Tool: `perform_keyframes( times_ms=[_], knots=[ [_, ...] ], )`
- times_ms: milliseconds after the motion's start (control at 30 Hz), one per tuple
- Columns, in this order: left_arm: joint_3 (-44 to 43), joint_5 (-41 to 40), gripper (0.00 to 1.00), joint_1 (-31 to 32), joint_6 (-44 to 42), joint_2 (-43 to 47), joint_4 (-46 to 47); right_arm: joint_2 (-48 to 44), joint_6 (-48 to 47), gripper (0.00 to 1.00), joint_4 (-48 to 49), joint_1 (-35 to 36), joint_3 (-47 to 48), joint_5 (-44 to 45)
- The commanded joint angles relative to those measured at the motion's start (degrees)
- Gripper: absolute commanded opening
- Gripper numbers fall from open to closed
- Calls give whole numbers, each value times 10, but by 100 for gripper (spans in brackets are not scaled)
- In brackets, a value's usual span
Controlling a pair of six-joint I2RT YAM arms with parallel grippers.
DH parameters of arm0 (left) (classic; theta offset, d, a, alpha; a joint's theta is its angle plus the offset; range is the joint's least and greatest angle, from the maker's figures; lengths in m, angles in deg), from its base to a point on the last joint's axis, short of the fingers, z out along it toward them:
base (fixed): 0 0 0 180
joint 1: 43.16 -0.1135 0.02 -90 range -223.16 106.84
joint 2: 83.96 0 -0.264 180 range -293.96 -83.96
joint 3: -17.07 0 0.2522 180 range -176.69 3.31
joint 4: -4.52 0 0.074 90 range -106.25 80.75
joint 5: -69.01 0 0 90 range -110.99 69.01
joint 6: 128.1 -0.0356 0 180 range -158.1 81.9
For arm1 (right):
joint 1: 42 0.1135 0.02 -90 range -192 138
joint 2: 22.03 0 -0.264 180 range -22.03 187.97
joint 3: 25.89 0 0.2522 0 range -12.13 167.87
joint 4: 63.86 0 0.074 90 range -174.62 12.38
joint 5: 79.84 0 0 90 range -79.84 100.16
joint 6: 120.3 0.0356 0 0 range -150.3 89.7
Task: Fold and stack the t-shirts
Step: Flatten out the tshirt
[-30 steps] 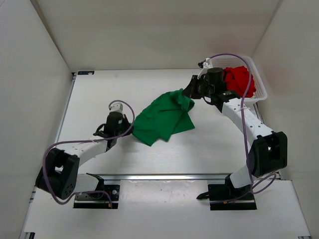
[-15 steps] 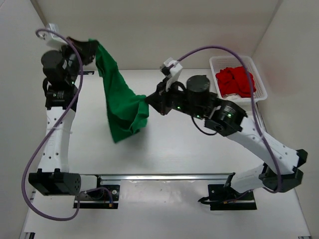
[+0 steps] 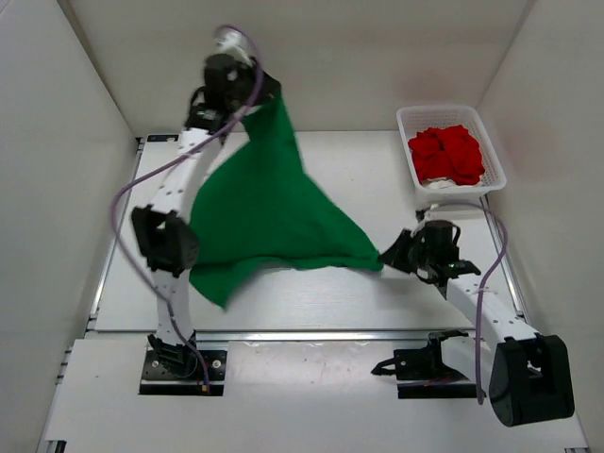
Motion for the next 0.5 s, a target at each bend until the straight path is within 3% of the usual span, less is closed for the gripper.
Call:
perform_keyframes(
  times_ms=[0,67,100,167,267,300,333,400,467],
  knots=[
    [-136,-2,33,64,-66,-140,-132,-6,55,0,88,12,-18,-50],
    [-225,14,45,69,-63,-208,-204,-3,43,13,83,29,-14,-12],
    [-227,19,50,70,-70,-209,-224,-1,39,18,84,36,-15,7],
    [-173,3,56,66,-78,-178,-237,-5,37,38,82,34,-13,26],
    [132,-10,62,52,-63,-56,-113,-5,28,46,61,56,0,73],
    [284,-26,68,43,-43,30,-19,-5,22,47,60,65,6,91],
    [353,-32,73,37,-16,111,65,-6,16,47,60,75,11,93],
    [568,-33,71,0,22,216,151,-7,14,47,51,90,23,118],
    [661,-30,65,-12,29,303,157,-17,10,45,41,104,22,133]
  ],
)
